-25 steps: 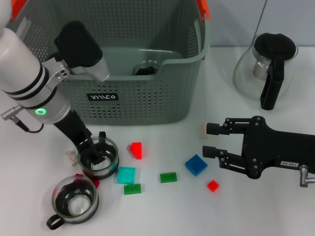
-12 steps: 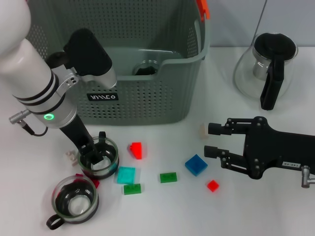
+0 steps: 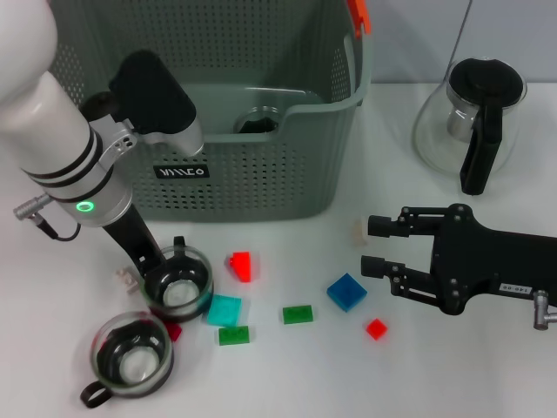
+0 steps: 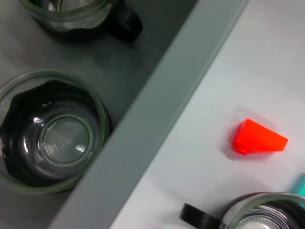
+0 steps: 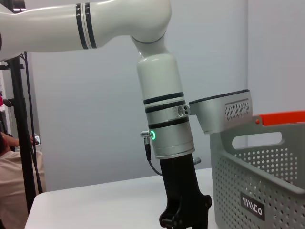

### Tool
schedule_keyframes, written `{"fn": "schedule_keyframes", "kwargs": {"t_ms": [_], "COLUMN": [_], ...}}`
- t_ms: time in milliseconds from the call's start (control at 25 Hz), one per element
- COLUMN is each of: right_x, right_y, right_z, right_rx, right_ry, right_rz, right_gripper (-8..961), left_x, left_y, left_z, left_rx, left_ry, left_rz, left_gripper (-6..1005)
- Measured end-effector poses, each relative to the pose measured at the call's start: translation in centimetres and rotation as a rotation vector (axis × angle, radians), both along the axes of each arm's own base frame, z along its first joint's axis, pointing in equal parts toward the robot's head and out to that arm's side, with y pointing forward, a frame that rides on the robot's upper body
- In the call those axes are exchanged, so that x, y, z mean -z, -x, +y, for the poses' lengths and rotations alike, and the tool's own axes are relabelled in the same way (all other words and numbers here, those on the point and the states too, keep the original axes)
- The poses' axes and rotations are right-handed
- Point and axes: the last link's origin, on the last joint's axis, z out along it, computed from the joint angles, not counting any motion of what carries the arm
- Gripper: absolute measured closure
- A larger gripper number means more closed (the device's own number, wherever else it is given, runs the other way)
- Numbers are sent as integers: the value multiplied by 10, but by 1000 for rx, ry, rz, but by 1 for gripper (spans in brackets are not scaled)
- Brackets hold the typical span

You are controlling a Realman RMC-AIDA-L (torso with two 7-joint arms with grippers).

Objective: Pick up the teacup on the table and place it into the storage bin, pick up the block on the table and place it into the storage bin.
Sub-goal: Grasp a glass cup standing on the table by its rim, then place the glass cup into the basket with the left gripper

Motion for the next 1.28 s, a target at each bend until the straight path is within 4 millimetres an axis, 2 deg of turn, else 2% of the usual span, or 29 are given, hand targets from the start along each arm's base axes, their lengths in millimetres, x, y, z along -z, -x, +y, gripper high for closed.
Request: {"fn": "schedule_keyframes", "kwargs": {"t_ms": [240,440,720,840,1000,1160,1280], "right_x": [-1,-2,-3,-3,-3,-4,-4], "right_y": [-1,-1,-1,0,0,1,1], "right_z": [0,0,0,0,0,1,1], "right_rx": [2,6,4,3,2,0,-1], "right_ry": [-2,-8,-8,-8,-8,-12,-13], "right_rz": [1,6,10,10,12,16,19], "right_gripper": [460,461,463,463,460,462,462], "left_x": [-6,-29,-70,-91,-111,-127,-151], "left_y": [-6,-5,5,14,14,3,-12], "left_z": [3,2,-9,-19,-31,-29,-10], "left_rx": [-4,-24,-32,-8,101,158,180], "left_ry": [-20,-13,40,53,10,-55,-192], "left_rz": [-17,-139,-521,-846,-1155,-1269,-1298], "left_gripper": [887,942,950,945,938,932,926]}}
